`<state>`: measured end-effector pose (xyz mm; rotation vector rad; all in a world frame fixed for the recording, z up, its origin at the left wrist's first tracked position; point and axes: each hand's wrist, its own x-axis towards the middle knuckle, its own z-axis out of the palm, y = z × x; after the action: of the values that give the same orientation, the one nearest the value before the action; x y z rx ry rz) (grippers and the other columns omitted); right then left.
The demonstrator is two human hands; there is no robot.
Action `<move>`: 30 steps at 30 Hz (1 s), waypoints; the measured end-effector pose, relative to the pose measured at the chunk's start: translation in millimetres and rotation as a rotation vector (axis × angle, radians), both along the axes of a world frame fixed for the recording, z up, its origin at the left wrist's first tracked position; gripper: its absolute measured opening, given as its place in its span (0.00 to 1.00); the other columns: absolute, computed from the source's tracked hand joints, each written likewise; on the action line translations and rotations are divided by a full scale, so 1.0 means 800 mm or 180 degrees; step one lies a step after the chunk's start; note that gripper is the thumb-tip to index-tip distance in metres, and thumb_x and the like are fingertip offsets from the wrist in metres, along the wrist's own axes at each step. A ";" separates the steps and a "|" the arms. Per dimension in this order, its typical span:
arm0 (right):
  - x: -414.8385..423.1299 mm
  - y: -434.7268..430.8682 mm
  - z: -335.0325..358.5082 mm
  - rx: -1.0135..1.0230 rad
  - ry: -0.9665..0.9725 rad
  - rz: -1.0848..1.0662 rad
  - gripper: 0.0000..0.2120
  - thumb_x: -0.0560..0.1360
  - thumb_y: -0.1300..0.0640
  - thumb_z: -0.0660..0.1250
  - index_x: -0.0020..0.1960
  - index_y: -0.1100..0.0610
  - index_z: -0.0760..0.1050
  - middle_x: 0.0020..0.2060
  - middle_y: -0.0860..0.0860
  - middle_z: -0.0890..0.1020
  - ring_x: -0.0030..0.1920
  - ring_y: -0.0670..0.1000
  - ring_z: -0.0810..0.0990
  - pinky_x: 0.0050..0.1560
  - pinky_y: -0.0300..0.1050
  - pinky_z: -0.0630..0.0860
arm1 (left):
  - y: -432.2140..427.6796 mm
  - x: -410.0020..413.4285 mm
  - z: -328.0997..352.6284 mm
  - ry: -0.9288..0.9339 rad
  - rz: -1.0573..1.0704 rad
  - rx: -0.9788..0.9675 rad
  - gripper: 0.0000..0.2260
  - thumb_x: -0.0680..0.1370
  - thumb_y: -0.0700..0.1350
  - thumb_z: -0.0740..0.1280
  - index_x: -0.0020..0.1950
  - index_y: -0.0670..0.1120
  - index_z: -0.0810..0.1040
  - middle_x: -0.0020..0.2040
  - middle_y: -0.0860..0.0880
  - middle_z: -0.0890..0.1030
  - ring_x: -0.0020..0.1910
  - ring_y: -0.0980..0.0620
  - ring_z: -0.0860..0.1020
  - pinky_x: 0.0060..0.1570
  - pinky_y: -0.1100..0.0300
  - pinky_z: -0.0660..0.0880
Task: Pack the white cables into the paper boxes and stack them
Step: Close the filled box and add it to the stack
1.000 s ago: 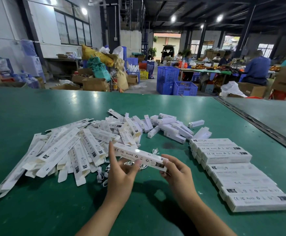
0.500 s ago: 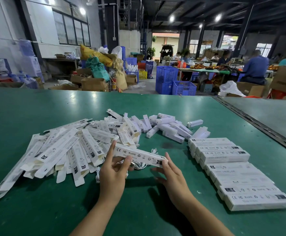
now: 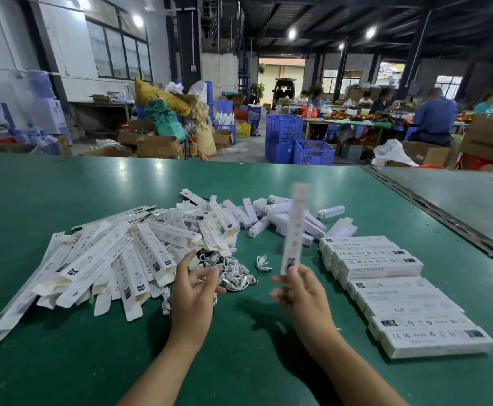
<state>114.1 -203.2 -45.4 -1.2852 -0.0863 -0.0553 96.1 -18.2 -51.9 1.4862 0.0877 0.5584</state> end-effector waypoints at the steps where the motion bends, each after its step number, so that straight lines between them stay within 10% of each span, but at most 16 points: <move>1: 0.003 -0.001 0.002 0.0293 0.0081 -0.0202 0.11 0.81 0.52 0.60 0.58 0.59 0.71 0.44 0.55 0.85 0.33 0.49 0.81 0.34 0.40 0.78 | 0.001 0.001 0.000 0.0052 -0.0008 0.0017 0.19 0.81 0.43 0.67 0.69 0.55 0.68 0.51 0.49 0.83 0.36 0.54 0.83 0.35 0.64 0.77; 12: 0.015 -0.021 0.007 0.1597 0.0950 -0.1605 0.10 0.82 0.48 0.59 0.54 0.55 0.69 0.39 0.54 0.86 0.32 0.53 0.85 0.36 0.43 0.76 | 0.002 0.005 -0.003 0.0211 -0.0030 0.0147 0.20 0.80 0.39 0.68 0.67 0.54 0.67 0.49 0.48 0.82 0.35 0.57 0.82 0.40 0.58 0.75; 24: 0.016 -0.033 0.011 0.1946 0.1241 -0.1637 0.15 0.81 0.63 0.62 0.66 0.67 0.68 0.60 0.58 0.80 0.51 0.57 0.84 0.45 0.43 0.79 | 0.001 0.004 -0.003 0.0266 -0.0063 0.0164 0.20 0.79 0.39 0.68 0.67 0.54 0.67 0.49 0.49 0.82 0.35 0.58 0.82 0.41 0.58 0.74; 30: 0.019 -0.038 0.014 0.1905 0.1422 -0.1550 0.18 0.85 0.51 0.52 0.58 0.65 0.70 0.50 0.61 0.81 0.50 0.60 0.83 0.45 0.47 0.78 | 0.001 0.002 -0.002 0.0314 -0.0061 0.0182 0.20 0.80 0.39 0.68 0.68 0.53 0.67 0.50 0.48 0.82 0.36 0.58 0.82 0.41 0.58 0.74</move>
<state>129.6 -233.4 -34.0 -0.6716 0.5903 -0.1943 97.5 -17.7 -53.8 1.5688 0.1351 0.4755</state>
